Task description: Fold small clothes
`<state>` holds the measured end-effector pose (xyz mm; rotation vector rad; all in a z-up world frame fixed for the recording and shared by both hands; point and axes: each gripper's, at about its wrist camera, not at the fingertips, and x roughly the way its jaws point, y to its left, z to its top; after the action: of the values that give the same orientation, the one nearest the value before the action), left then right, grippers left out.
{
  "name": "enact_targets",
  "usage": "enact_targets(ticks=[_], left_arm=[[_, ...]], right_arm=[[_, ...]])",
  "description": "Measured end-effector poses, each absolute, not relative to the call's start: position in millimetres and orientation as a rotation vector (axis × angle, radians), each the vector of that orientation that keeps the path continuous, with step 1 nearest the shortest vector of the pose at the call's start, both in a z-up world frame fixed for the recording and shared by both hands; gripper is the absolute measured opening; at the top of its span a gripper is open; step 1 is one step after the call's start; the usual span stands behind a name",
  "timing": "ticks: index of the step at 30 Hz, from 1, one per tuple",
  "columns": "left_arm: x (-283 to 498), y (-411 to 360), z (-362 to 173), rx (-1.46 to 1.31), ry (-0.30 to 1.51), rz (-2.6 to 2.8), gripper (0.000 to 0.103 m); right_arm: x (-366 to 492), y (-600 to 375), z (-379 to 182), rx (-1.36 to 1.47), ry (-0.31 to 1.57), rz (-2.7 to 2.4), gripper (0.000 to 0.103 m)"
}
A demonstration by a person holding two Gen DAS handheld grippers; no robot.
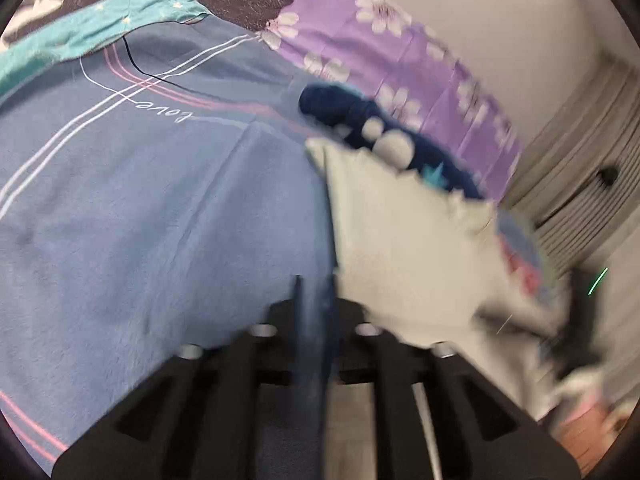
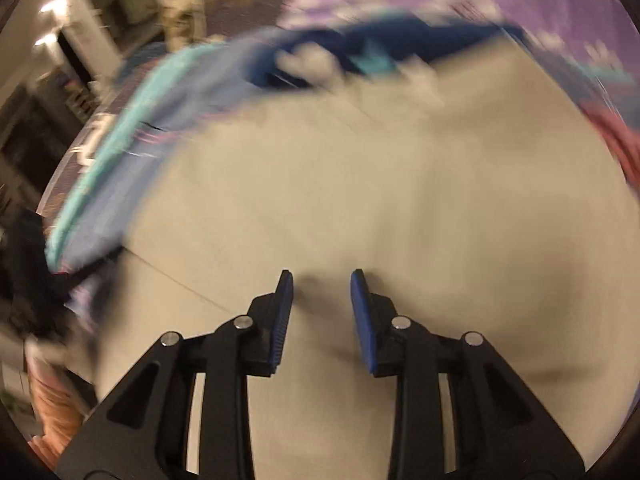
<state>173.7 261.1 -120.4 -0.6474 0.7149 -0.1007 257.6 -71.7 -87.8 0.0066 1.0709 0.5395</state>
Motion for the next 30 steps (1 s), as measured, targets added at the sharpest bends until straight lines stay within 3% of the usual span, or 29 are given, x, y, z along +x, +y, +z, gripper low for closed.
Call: enact_targets(ticks=[1,2,3,8,9,10,11,20,23,24,27,30], left_arm=[[178.1,264.4,-114.6,-0.687,0.687,-0.114,0.038],[184.4,265.9,-108.1,-0.71,0.66,-0.143,0.057],[196.7,263.7,-102.3,-0.698,0.655,-0.187,0.067],[286.6,249.2,-111.1,-0.543,0.837,-0.068,0.066],[303.7,249.3,-118.5,-0.574,0.866,-0.06,0.046],[312.8,247.3,-123.8,-0.599,0.874,-0.074,0.011],[320.2,243.6,-126.6,-0.597,0.87,-0.082,0.007],[306.2,202.2,-109.4,-0.061,0.859,0.232,0.009],[285.4,186.2,-81.0,-0.061,0.791,0.174,0.009],[278.2,174.9,-67.7,-0.085,0.762,0.127,0.013],[262.7,126.0,-42.2,-0.089,0.702,-0.017,0.037],[254.6,70.7,-40.2,-0.079,0.708,-0.197,0.043]], right_arm=[[251.3,-85.6,-91.7,0.075,1.014,0.591,0.025],[246.0,-95.1,-97.2,0.123,0.999,0.622,0.025],[242.1,-98.7,-99.1,0.144,0.981,0.633,0.025],[240.4,-89.8,-98.8,0.119,0.968,0.645,0.033],[240.3,-89.4,-98.8,0.115,0.963,0.644,0.033],[240.0,-90.7,-99.0,0.112,0.958,0.643,0.033],[239.8,-90.6,-99.1,0.113,0.954,0.645,0.033],[251.4,-118.8,-101.5,0.308,0.965,0.714,0.033],[242.1,-135.7,-84.6,0.303,0.981,0.615,0.034],[237.6,-149.4,-72.2,0.316,0.956,0.617,0.034],[221.4,-210.1,-27.0,0.29,0.797,0.56,0.037],[203.9,-302.7,3.8,0.301,0.657,0.384,0.045]])
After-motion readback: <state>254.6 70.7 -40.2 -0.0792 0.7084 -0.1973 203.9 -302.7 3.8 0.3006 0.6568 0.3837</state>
